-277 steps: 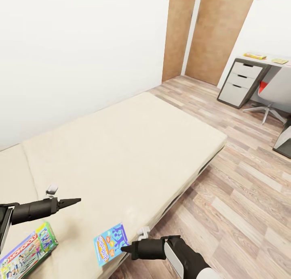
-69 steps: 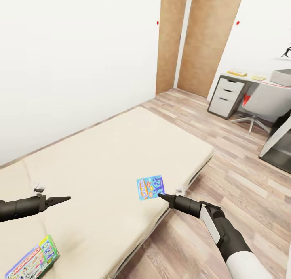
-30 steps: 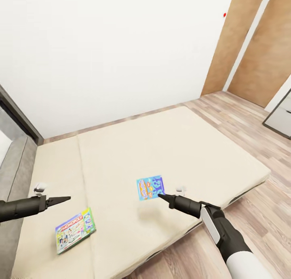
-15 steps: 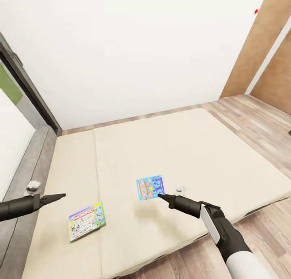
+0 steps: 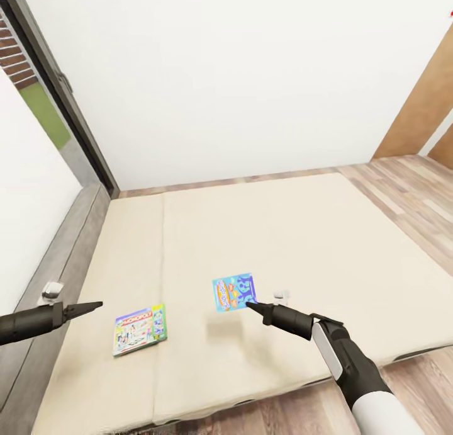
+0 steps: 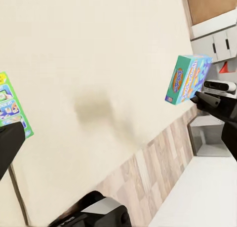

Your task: Put all the toys in the child's room - the three board games (two on the bed and one on the table), the two jigsaw puzzles on the table, and the tennis ball on the table - inside the toy box on the table in the child's room.

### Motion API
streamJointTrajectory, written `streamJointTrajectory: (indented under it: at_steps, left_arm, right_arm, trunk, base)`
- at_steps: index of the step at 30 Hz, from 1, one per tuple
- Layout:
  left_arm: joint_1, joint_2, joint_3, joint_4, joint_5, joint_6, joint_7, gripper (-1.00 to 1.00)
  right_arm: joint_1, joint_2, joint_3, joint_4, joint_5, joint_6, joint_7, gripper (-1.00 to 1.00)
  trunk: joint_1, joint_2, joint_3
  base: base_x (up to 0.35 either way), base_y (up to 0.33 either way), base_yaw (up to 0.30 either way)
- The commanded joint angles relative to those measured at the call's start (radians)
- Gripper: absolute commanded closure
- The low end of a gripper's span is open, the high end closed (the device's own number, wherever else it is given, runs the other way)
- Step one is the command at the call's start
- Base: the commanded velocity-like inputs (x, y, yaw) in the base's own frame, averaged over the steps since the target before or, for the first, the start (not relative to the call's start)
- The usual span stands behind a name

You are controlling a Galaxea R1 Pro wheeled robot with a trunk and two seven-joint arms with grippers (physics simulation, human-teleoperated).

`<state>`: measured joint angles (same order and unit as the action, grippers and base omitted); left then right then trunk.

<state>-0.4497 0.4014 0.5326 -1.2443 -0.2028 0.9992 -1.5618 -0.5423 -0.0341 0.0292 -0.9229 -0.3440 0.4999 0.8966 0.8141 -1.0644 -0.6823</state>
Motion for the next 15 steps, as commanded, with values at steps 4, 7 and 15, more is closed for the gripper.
streamJointTrajectory:
  at_steps: [4,7,15]
  left_arm:
    - [-0.001,-0.003,0.000,-0.001,-0.010,0.009,-0.009,-1.00]
    - [-0.001,-0.004,0.000,-0.001,-0.010,0.009,-0.009,-1.00]
    - [-0.001,-0.004,0.003,-0.001,-0.010,0.006,-0.009,-1.00]
  right_arm:
    - [0.000,-0.001,0.000,-0.001,-0.010,0.008,-0.001,1.00]
    - [0.000,-0.002,0.000,-0.001,-0.010,0.008,-0.001,1.00]
    - [0.000,-0.003,0.000,-0.001,-0.010,0.008,-0.001,1.00]
  trunk:
    - [0.000,-0.001,-0.004]
    - [0.000,-0.001,-0.007]
    - [0.000,-0.001,-0.014]
  base:
    - [0.034,-0.292,0.264]
    - [0.102,-0.289,0.264]
    - [0.181,-0.236,0.263]
